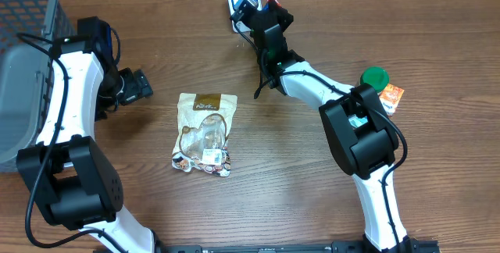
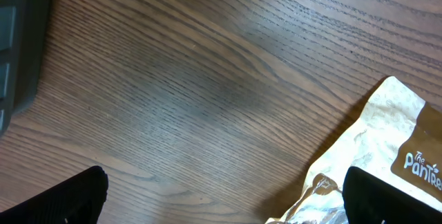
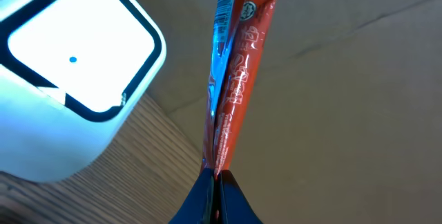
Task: Scan the item barcode
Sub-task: 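Hold the red stick packet against the scanner window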
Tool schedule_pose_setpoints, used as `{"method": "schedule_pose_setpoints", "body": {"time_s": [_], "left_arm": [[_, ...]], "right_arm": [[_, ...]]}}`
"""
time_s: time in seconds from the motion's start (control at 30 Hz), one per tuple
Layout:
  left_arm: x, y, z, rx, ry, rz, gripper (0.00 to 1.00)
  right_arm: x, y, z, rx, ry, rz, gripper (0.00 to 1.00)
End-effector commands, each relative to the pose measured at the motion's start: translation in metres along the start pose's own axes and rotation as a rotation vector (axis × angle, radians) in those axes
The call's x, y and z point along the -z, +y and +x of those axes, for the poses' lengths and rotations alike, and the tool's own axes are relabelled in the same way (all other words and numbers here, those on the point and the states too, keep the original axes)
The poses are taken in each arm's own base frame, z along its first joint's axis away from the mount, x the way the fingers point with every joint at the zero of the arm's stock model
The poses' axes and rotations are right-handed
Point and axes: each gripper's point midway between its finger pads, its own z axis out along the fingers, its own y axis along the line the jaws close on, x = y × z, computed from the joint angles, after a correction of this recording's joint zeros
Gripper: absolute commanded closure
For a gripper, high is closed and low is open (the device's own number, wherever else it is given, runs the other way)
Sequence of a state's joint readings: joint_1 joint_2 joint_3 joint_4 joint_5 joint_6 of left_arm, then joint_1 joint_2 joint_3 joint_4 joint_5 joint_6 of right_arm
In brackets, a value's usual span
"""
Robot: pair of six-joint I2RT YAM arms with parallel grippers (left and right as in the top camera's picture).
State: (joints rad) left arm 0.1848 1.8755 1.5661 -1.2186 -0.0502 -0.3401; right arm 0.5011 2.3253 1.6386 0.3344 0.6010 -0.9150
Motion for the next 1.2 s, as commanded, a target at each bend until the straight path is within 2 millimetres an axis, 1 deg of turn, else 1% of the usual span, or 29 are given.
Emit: {"method": "schedule_pose_setpoints", "body": {"time_s": [0.0, 0.13, 0.2, 0.27, 0.33, 0.43, 0.9, 1.03, 1.1, 1.17], "left_arm": [[0.01, -0.001, -0.004, -0.006, -0.034, 0.003, 0.0], [0.01, -0.001, -0.004, -0.006, -0.034, 0.003, 0.0], [0.01, -0.001, -0.004, -0.006, -0.034, 0.003, 0.0], [0.01, -0.001, -0.004, -0.006, -0.034, 0.003, 0.0], [0.01, -0.001, -0.004, -0.006, -0.034, 0.003, 0.0], [0.01, -0.001, -0.004, -0.006, -0.034, 0.003, 0.0], [0.01, -0.001, -0.004, -0.006, -0.033, 0.003, 0.0], [0.01, -0.001, -0.004, -0.006, -0.034, 0.003, 0.0], [0.01, -0.001, -0.004, -0.006, -0.033, 0.003, 0.0], [0.01, -0.001, -0.004, -0.006, -0.034, 0.003, 0.0]], "right_arm": [[-0.006, 0.004, 0.0, -0.078, -0.013, -0.007, 0.96], [-0.008, 0.013, 0.006, -0.062, 0.003, -0.024, 0.96], [-0.008, 0.02, 0.009, -0.047, 0.012, -0.041, 0.96], [-0.008, 0.032, 0.014, -0.02, 0.026, -0.087, 0.96], [-0.007, 0.04, 0.02, 0.001, 0.043, -0.119, 0.96], [-0.007, 0.046, 0.025, 0.016, 0.061, -0.136, 0.96], [-0.005, 0.051, 0.023, 0.027, 0.058, -0.145, 0.96], [-0.003, 0.052, 0.022, 0.098, 0.055, -0.142, 0.96], [-0.003, 0.048, 0.019, 0.088, 0.055, -0.121, 0.96], [-0.001, 0.039, 0.011, 0.031, 0.048, -0.063, 0.97]]}}
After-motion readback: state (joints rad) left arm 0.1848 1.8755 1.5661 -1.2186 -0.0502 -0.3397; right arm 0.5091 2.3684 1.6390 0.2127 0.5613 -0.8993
